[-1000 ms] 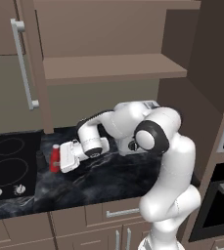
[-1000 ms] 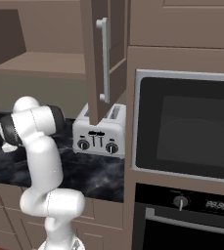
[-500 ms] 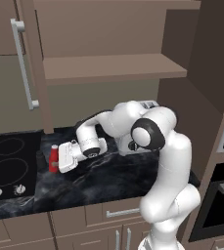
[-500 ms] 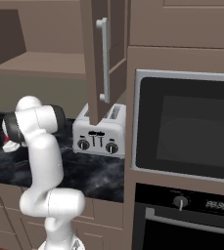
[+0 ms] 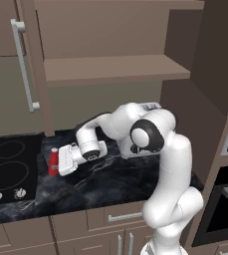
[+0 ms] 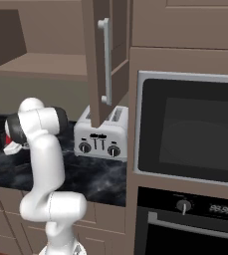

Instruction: Take 2 condiments from the cabinet and move them on the counter near the stove.Make sure the condiments are lined up with each other, next to each other.

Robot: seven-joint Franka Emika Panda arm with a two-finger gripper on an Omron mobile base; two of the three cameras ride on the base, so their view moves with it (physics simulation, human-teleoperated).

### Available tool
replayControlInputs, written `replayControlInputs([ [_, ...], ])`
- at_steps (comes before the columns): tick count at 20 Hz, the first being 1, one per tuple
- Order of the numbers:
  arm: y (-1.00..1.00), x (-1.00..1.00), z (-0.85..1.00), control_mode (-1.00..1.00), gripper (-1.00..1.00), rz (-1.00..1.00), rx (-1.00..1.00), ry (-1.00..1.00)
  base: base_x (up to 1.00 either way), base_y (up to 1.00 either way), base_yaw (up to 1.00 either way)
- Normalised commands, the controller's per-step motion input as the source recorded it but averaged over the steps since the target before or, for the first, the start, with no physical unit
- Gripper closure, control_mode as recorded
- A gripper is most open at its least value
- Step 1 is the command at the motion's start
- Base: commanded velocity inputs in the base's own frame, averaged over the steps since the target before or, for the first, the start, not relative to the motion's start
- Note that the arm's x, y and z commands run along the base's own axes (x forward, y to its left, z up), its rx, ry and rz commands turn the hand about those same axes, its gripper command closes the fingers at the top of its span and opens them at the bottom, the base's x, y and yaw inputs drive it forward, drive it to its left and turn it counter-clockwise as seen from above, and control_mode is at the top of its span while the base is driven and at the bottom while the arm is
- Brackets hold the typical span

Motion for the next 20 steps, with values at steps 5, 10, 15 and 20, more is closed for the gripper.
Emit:
replayControlInputs([
  [5,0.05,0.11,-0.05,-1.00,1.00,0.00,0.00,0.00,0.00,0.00,0.00],
  [10,0.04,0.09,-0.06,-1.00,1.00,0.00,0.00,0.00,0.00,0.00,0.00],
  [15,0.04,0.08,-0.09,-1.00,1.00,0.00,0.00,0.00,0.00,0.00,0.00],
  [20,0.04,0.08,-0.11,-1.00,1.00,0.00,0.00,0.00,0.00,0.00,0.00],
])
